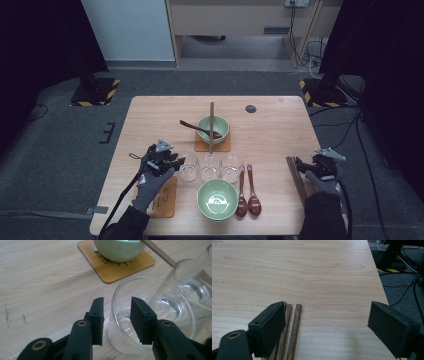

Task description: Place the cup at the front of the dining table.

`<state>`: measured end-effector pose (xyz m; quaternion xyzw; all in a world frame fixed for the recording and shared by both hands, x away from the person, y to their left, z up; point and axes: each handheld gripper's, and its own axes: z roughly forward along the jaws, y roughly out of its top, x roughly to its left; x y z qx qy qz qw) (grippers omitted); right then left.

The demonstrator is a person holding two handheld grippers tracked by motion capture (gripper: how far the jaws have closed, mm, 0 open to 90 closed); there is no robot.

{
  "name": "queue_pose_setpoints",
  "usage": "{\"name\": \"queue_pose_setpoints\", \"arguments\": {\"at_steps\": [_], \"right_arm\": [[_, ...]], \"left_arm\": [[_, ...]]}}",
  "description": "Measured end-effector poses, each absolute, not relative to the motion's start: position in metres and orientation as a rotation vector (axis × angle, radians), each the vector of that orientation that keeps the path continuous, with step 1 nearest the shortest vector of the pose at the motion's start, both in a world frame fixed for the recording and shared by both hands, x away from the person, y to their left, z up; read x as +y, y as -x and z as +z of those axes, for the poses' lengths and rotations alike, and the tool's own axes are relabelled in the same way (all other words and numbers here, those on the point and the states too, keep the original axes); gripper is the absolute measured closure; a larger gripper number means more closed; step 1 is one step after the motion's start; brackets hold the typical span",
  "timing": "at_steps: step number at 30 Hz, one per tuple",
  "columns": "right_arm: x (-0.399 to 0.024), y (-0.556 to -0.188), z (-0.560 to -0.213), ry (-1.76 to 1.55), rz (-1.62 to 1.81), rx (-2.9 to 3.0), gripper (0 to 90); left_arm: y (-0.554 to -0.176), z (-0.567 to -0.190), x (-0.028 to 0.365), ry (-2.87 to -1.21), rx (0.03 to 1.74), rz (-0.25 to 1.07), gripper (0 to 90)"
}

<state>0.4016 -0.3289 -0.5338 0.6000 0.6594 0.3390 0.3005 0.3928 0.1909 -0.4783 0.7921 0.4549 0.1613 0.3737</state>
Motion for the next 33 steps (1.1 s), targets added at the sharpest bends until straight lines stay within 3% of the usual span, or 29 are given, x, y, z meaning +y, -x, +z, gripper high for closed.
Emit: {"name": "queue_pose_setpoints", "arguments": {"at_steps": [14, 33], "right_arm": [[-0.3295, -0.4024, -0.5355, -1.594, 0.897, 1.759, 14.3], [-0.3315, -0.4026, -0.5383, -1.599, 0.881, 1.763, 14.3]], "left_arm": [[-0.3970, -0.4821, 0.1858, -2.054, 1.196, 0.411, 79.2], [-0.3920, -0.4811, 0.1921, -2.038, 1.219, 0.422, 80.2]]}}
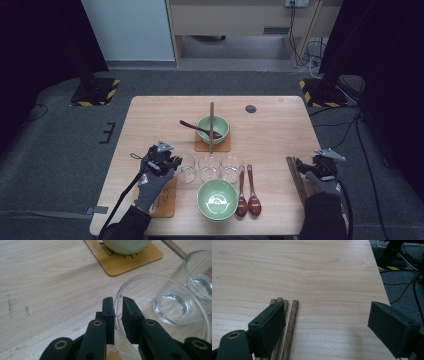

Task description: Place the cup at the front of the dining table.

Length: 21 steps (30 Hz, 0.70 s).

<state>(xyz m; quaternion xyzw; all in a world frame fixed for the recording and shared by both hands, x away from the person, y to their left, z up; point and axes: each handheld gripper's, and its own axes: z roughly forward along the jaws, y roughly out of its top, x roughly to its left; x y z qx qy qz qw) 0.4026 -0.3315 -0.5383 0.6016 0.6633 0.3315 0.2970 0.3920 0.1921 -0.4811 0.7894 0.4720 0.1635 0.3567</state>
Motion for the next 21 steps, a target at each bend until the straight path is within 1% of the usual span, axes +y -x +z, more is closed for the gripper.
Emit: {"name": "queue_pose_setpoints", "arguments": {"at_steps": [9, 21], "right_arm": [[-0.333, -0.402, -0.538, -1.603, 0.882, 1.761, 14.3], [-0.333, -0.402, -0.538, -1.607, 0.884, 1.758, 14.3]], "left_arm": [[-0.390, -0.477, 0.197, -2.014, 1.217, 0.414, 80.4], [-0.382, -0.460, 0.207, -1.939, 1.195, 0.448, 80.5]]}}
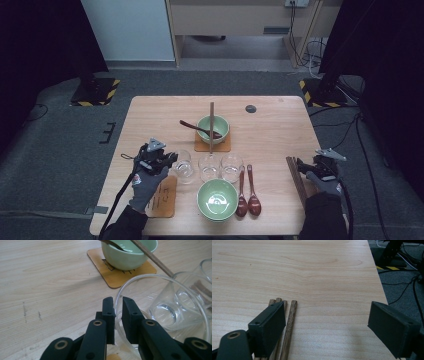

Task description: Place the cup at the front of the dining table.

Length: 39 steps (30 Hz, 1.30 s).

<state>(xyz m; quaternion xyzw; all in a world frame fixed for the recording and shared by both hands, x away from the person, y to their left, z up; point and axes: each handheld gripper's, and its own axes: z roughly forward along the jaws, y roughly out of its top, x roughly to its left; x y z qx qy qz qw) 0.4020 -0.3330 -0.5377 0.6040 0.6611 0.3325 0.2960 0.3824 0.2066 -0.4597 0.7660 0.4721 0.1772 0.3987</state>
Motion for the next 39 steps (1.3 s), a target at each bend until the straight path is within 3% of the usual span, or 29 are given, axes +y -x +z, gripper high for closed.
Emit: {"name": "queue_pose_setpoints", "arguments": {"at_steps": [39], "right_arm": [[-0.338, -0.401, -0.538, -1.622, 0.888, 1.741, 14.2]], "left_arm": [[-0.400, -0.418, 0.208, -1.844, 1.179, 0.542, 80.5]]}}
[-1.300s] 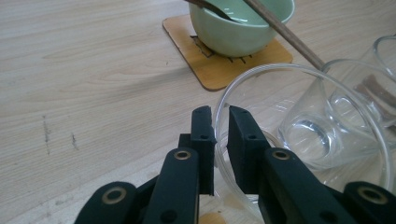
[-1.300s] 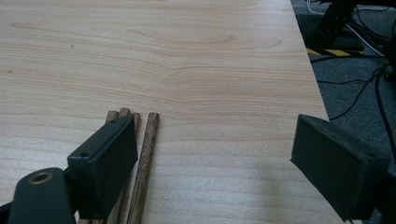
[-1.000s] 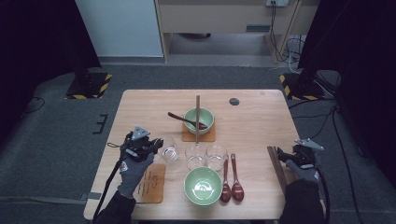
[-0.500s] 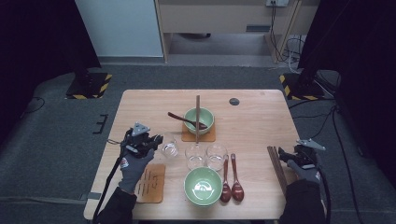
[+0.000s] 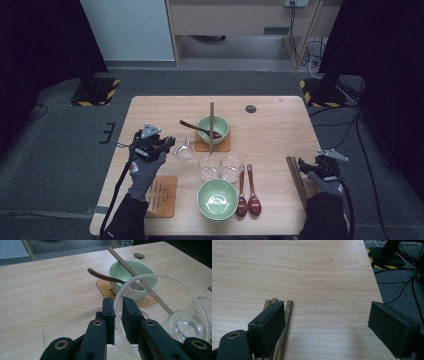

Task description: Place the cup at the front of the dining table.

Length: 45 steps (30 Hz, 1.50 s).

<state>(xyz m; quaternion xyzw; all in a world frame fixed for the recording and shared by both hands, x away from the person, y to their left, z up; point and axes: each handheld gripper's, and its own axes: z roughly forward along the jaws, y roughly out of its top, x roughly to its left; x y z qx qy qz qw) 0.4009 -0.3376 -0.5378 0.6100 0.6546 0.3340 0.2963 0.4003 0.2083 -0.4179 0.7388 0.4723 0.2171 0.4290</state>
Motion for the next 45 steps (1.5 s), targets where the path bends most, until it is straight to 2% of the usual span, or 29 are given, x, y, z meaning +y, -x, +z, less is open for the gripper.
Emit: {"name": "queue_pose_setpoints", "arguments": {"at_steps": [17, 26, 45], "right_arm": [[-0.338, -0.401, -0.539, -1.625, 0.888, 1.741, 14.2], [-0.338, -0.401, -0.539, -1.627, 0.888, 1.743, 14.2], [-0.338, -0.402, -0.540, -1.626, 0.887, 1.749, 14.2]], "left_arm": [[-0.425, -0.414, 0.203, -1.828, 1.214, 0.571, 80.5], [-0.440, -0.428, 0.200, -1.850, 1.251, 0.607, 80.5], [-0.464, -0.463, 0.196, -1.904, 1.332, 0.577, 80.6]]}}
